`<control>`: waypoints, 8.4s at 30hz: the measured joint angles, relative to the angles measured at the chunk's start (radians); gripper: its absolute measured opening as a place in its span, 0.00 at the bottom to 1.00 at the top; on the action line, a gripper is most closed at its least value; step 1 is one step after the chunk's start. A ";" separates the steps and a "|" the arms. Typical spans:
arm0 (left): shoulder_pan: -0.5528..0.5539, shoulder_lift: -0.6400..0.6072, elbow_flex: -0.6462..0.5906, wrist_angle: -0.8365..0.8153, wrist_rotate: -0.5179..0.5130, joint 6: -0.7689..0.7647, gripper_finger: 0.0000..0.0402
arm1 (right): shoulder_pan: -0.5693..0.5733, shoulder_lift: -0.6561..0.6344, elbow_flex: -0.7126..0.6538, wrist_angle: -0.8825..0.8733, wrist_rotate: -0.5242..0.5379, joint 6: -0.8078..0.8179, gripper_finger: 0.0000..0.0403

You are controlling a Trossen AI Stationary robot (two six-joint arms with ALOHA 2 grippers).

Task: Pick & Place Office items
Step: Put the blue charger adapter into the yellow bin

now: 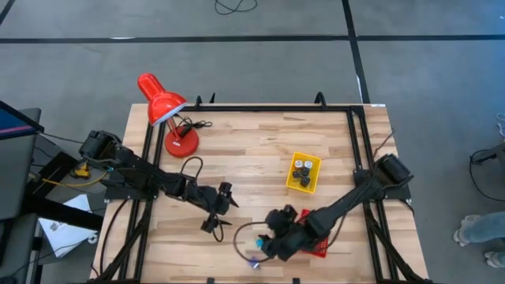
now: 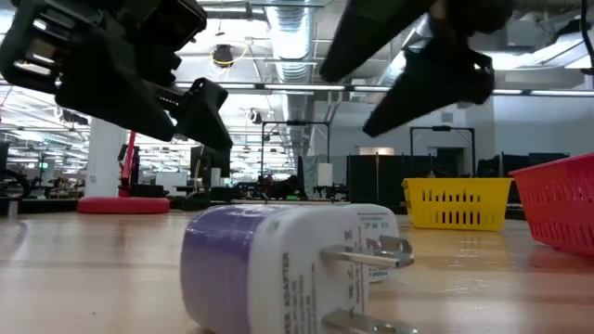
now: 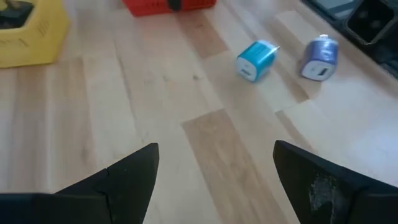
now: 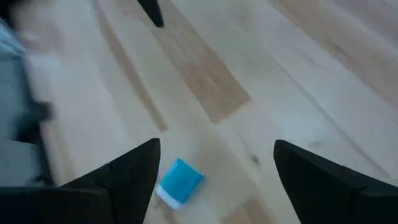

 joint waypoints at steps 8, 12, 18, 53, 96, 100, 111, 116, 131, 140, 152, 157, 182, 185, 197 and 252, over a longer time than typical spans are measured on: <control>0.000 0.000 0.000 -0.025 -0.018 -0.043 0.77 | 0.031 0.224 0.335 -0.415 0.011 0.225 0.76; 0.000 0.000 0.000 -0.049 -0.018 -0.049 0.77 | 0.060 0.312 0.389 -0.407 0.029 0.291 0.76; 0.000 0.000 0.000 -0.050 -0.017 -0.049 0.77 | 0.084 0.381 0.458 -0.385 0.050 0.293 0.76; 0.000 0.000 0.000 -0.046 -0.016 -0.049 0.77 | 0.092 0.434 0.422 -0.351 0.093 0.259 0.30; -0.184 0.000 -0.001 0.298 -0.585 0.577 0.68 | -0.257 -0.265 -0.256 0.253 -0.388 -0.478 0.32; -0.158 0.000 -0.001 0.333 -0.580 0.579 0.68 | -0.305 -0.325 -0.478 0.703 -0.483 -0.431 0.30; -0.075 0.000 -0.001 0.405 -0.368 0.576 0.68 | -0.355 -0.220 -0.483 0.987 -0.586 -0.445 0.32; -0.079 0.000 0.000 0.454 -0.333 0.576 0.68 | -0.369 -0.168 -0.442 0.991 -0.613 -0.418 0.31; -0.084 0.000 0.000 0.441 -0.312 0.577 0.37 | -0.388 -0.132 -0.369 0.984 -0.703 -0.441 0.32; -0.083 0.000 0.000 0.441 -0.270 0.576 0.32 | -0.387 -0.133 -0.368 0.969 -0.700 -0.455 0.33; -0.105 0.000 0.000 0.431 -0.265 0.519 0.33 | -0.387 -0.132 -0.371 0.955 -0.711 -0.545 0.49; -0.131 -0.005 -0.001 0.421 -0.333 0.502 0.33 | -0.382 -0.133 -0.371 0.947 -0.800 -0.704 0.59; 0.009 -0.177 -0.213 0.709 -0.105 -0.605 0.33 | -0.186 -0.228 -0.370 0.931 -0.120 -1.524 0.65; 0.004 -0.177 -0.213 0.716 -0.103 -0.647 0.33 | -0.191 -0.197 -0.370 1.031 -0.049 -1.623 0.65; 0.004 -0.177 -0.213 0.752 -0.132 -0.742 0.35 | -0.212 -0.196 -0.306 1.035 -0.091 -1.690 0.65; 0.071 -0.176 -0.213 0.616 -0.104 -0.187 0.80 | -0.199 -0.239 -0.090 0.225 -0.007 -1.137 0.33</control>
